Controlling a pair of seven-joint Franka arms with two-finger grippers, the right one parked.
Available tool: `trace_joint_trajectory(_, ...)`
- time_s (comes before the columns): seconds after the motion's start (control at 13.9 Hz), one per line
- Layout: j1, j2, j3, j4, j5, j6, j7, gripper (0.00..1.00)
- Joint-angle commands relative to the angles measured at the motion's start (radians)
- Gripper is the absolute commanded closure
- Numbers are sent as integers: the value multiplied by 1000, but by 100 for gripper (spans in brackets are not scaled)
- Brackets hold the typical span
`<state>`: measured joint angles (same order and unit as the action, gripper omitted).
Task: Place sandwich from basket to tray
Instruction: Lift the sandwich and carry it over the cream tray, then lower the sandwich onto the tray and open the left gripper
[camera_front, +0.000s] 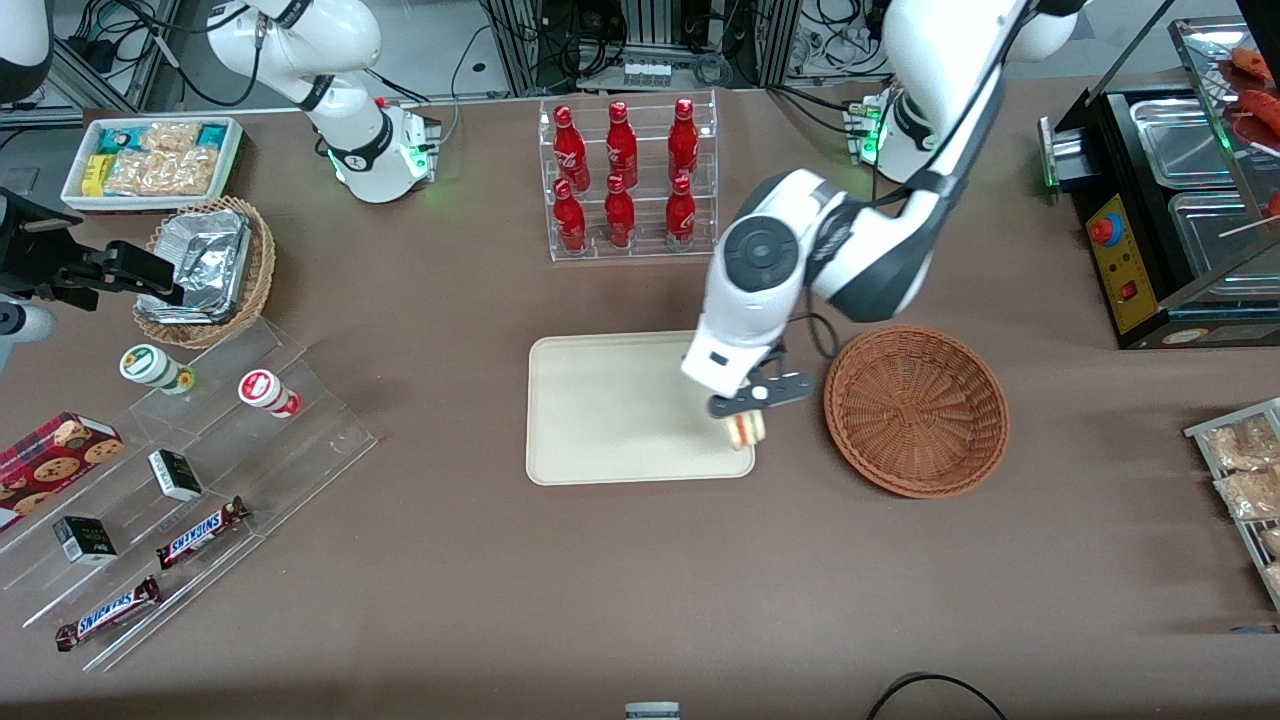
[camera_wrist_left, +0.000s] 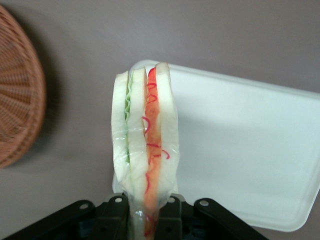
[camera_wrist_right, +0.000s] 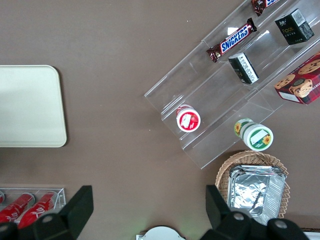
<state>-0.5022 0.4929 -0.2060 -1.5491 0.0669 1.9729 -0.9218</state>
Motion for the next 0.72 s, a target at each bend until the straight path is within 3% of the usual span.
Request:
trace_joint_trajectory(0.0, -59, 94, 10, 86, 14, 12, 7, 93)
trace_joint_trajectory(0.65, -159, 222, 11, 110, 70, 153, 15, 93)
